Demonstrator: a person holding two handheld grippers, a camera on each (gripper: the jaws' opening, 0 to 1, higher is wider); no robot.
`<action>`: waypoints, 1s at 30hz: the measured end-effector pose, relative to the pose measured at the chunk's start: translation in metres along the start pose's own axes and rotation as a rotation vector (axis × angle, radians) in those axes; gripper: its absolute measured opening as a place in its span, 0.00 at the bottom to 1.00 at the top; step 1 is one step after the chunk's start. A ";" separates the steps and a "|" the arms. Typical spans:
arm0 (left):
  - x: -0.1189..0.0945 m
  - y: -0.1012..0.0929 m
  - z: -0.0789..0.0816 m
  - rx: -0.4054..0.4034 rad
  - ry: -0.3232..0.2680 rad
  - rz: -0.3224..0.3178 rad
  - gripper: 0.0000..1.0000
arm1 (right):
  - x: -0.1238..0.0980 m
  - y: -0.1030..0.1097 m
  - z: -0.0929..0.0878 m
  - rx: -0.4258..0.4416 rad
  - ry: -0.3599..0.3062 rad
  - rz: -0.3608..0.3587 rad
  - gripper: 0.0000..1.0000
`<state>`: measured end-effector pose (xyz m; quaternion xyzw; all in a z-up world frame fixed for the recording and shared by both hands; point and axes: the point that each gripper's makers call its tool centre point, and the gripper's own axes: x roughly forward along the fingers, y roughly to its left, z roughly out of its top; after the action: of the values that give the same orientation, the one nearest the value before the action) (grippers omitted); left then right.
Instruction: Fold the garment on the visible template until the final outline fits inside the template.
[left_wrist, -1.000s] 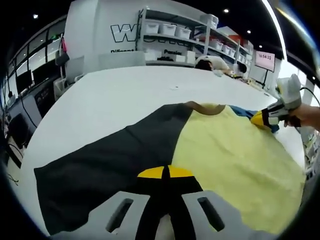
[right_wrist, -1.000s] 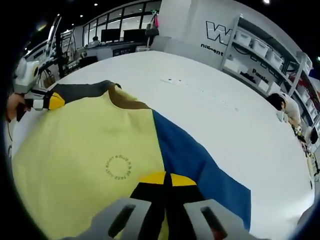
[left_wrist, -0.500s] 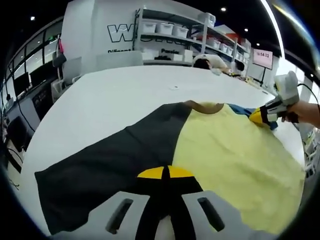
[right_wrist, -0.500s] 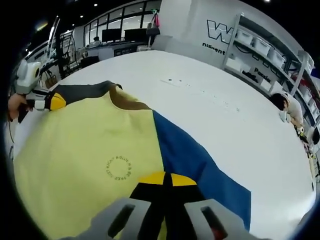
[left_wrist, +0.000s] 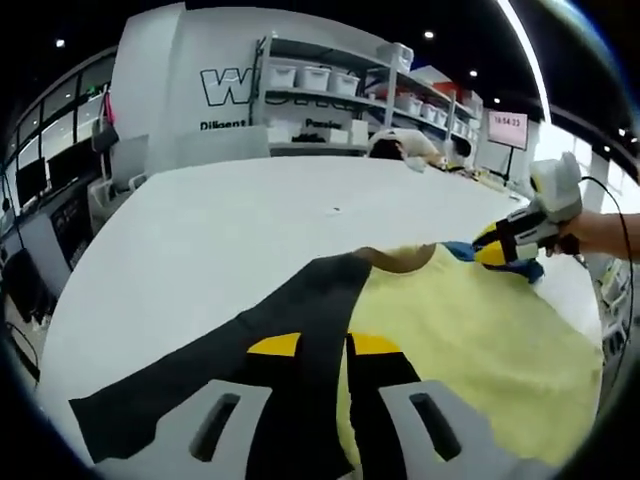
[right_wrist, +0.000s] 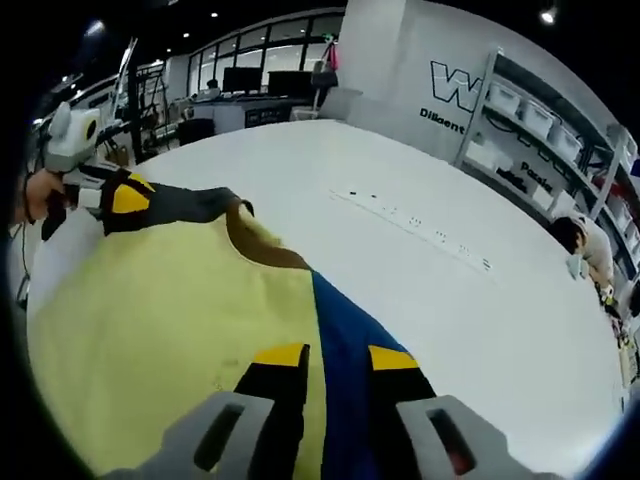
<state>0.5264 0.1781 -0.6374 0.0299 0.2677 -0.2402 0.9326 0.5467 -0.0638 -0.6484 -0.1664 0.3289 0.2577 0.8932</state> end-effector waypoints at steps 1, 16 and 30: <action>0.005 -0.001 0.003 0.028 0.006 -0.009 0.15 | 0.002 -0.003 0.004 -0.013 0.002 0.000 0.18; 0.052 0.008 0.029 0.130 0.052 -0.064 0.26 | 0.032 0.002 0.015 -0.142 0.044 0.140 0.18; 0.074 0.000 0.015 0.116 0.100 -0.149 0.17 | 0.051 0.019 0.019 -0.107 0.038 0.208 0.11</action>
<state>0.5882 0.1433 -0.6625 0.0760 0.3012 -0.3223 0.8942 0.5782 -0.0214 -0.6711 -0.1839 0.3471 0.3631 0.8449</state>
